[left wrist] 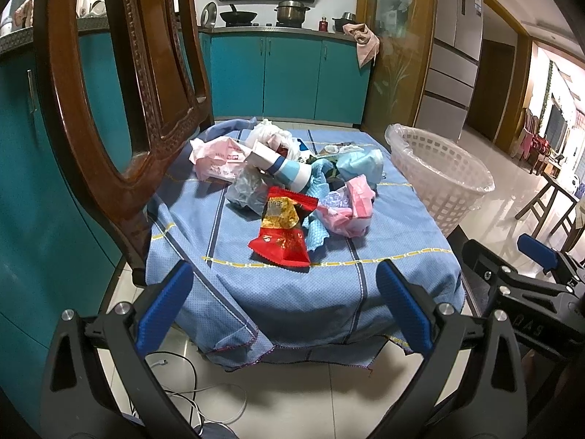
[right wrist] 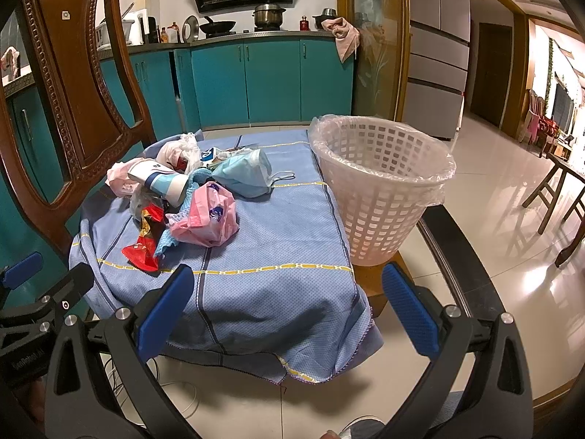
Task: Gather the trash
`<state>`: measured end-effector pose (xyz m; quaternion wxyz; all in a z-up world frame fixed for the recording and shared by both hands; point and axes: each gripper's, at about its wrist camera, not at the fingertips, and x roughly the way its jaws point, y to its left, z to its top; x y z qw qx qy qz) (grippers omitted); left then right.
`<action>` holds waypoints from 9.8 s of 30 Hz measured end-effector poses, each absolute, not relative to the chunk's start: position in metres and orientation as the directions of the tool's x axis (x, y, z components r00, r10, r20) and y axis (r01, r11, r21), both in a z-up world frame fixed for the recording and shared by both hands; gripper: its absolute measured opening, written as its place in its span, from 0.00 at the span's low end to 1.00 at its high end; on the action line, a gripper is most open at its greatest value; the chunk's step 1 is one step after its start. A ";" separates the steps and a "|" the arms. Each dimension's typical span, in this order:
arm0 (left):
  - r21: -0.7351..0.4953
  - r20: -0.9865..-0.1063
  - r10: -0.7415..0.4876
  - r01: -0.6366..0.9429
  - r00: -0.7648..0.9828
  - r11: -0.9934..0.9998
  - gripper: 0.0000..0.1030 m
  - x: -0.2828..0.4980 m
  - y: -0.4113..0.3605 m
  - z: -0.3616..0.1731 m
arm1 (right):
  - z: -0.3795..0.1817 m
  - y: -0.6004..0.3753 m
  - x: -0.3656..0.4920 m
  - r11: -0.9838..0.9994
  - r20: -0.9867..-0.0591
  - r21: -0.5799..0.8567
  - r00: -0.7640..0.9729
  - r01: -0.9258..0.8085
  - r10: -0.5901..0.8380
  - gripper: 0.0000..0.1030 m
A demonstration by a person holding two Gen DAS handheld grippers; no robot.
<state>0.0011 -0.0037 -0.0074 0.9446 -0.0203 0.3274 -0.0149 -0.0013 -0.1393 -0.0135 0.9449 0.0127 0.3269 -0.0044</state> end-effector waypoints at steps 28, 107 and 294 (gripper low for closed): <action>-0.054 -0.623 -0.050 0.021 0.780 0.998 0.97 0.003 -0.002 -0.008 | -0.012 -0.138 -0.001 1.000 -0.617 0.026 0.787 0.012 0.006 0.97; -0.100 -0.525 -0.140 0.102 0.840 0.990 0.43 0.063 0.029 0.028 | 0.006 -0.117 0.063 0.948 -0.553 0.124 0.773 -0.293 0.311 0.26; -0.107 -0.700 -0.197 0.172 0.686 0.979 0.05 0.131 -0.018 -0.026 | 0.003 -0.156 0.077 0.987 -0.536 0.095 0.829 -0.128 0.159 0.95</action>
